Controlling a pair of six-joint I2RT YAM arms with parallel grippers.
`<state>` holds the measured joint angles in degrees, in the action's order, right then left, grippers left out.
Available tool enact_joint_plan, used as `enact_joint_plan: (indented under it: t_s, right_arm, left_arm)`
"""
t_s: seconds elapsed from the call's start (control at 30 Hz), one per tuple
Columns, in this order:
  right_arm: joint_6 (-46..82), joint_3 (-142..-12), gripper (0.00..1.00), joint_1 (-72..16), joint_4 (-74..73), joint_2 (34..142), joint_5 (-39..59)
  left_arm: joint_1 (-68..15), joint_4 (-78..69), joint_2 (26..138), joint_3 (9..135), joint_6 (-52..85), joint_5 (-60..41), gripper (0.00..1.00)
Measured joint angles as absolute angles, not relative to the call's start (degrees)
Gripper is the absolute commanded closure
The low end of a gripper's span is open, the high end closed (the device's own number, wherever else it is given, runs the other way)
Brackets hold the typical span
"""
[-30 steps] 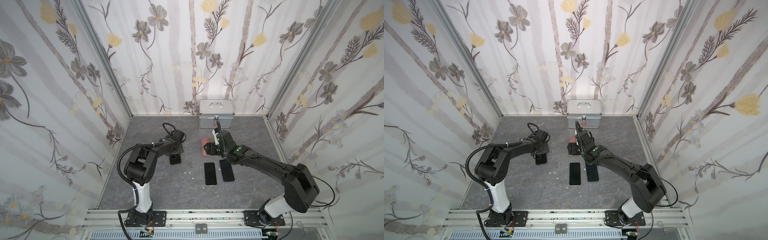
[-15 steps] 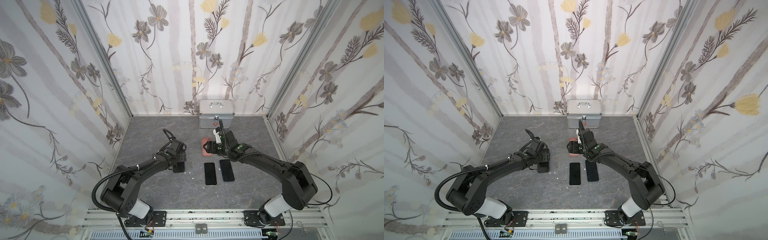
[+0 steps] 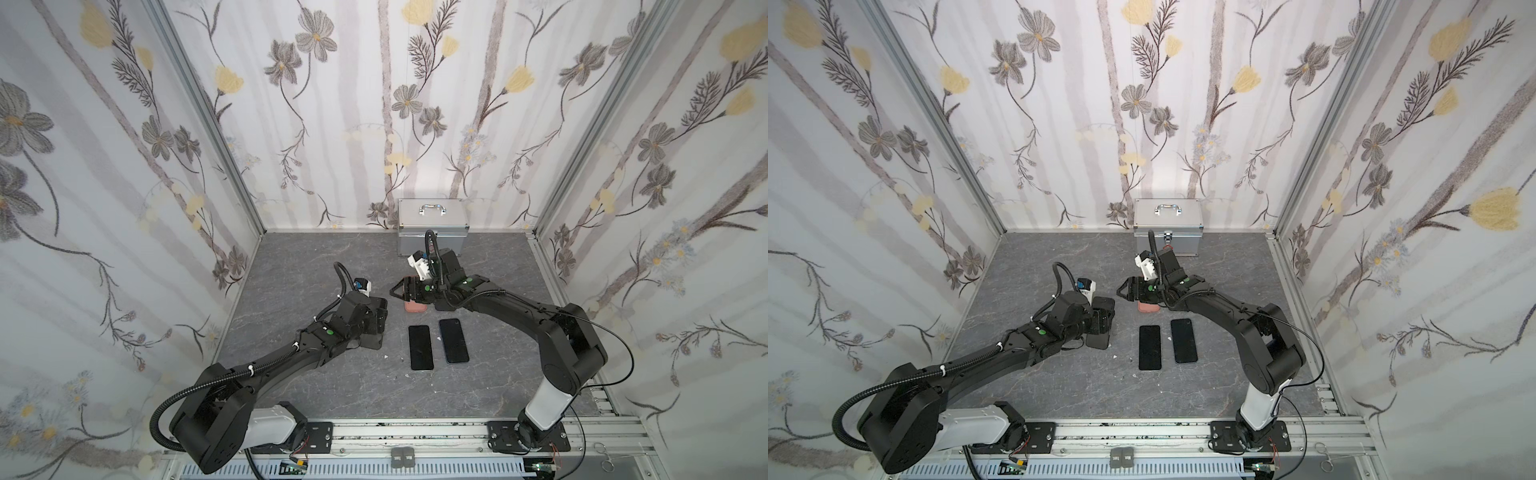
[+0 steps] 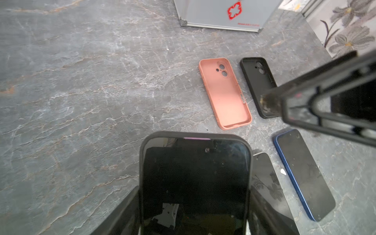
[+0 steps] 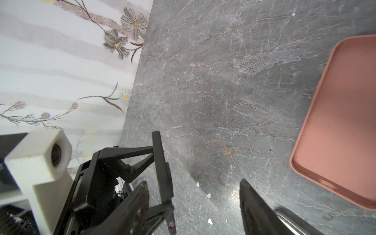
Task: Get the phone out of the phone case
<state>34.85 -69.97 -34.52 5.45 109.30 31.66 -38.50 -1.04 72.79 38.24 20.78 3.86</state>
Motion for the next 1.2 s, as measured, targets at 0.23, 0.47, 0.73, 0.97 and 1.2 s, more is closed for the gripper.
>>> enact_joint_plan:
  t_s: [0.23, 0.47, 0.73, 0.97, 1.2]
  right_arm:
    - [34.0, -70.6, 0.41, -34.5, 5.8, 111.4, 36.9]
    - [32.8, -70.6, 0.5, -34.5, 6.4, 112.6, 40.6]
    - [31.8, -70.6, 0.63, -34.8, 7.0, 113.9, 44.1]
    - [30.8, -70.6, 0.79, -35.1, 7.3, 114.0, 45.8]
    - [29.5, -70.3, 0.94, -35.1, 7.3, 113.1, 45.6]
  left_arm:
    - [-40.0, -1.6, 72.7, 38.2, 19.0, 2.9, 0.39]
    - [-40.8, -2.2, 73.1, 38.7, 18.2, 1.8, 0.42]
    - [-41.6, -2.7, 74.0, 39.5, 18.2, 1.4, 0.48]
    - [-42.0, -2.9, 75.4, 40.7, 18.3, 1.3, 0.52]
    - [-42.1, -3.3, 76.0, 41.1, 18.9, 1.3, 0.56]
